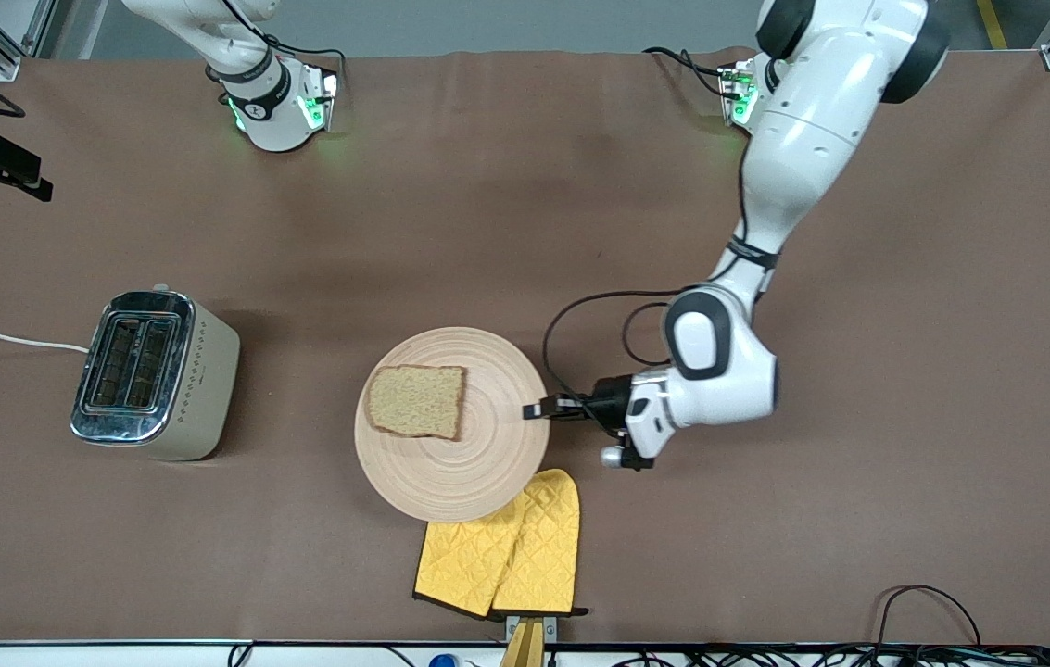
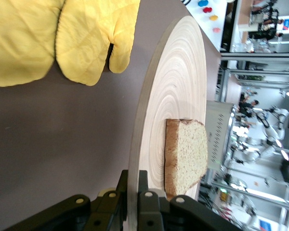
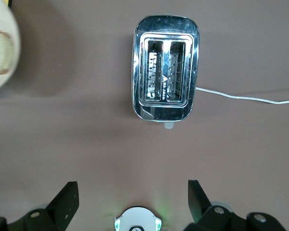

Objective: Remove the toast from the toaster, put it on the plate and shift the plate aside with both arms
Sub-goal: 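Slide the plate with the left gripper away from the toaster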

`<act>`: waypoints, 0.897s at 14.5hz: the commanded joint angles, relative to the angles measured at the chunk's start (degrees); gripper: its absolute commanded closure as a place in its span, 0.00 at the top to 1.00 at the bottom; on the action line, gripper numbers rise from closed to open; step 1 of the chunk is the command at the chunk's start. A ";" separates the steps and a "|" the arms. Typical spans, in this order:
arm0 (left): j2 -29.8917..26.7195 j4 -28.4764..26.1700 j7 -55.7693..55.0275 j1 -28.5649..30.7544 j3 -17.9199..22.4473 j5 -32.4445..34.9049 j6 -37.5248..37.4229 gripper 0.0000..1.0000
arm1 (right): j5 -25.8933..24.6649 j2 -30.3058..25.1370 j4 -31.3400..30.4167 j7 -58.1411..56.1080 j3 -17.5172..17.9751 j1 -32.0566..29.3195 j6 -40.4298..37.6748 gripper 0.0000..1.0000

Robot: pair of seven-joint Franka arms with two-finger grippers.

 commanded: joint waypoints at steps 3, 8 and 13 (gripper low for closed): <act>-5.15 -7.50 6.46 15.50 -0.83 9.49 -16.08 0.02 | -0.87 -0.17 0.56 0.59 0.32 -0.38 -1.26 1.00; -4.63 -6.01 8.74 30.82 -0.92 22.43 -25.95 0.01 | -0.79 -0.08 0.56 0.24 0.23 -0.73 -1.35 1.00; -3.66 -6.01 17.16 40.15 -0.83 26.84 -29.22 0.01 | -0.79 -0.08 0.56 0.06 0.23 -0.82 -1.26 1.00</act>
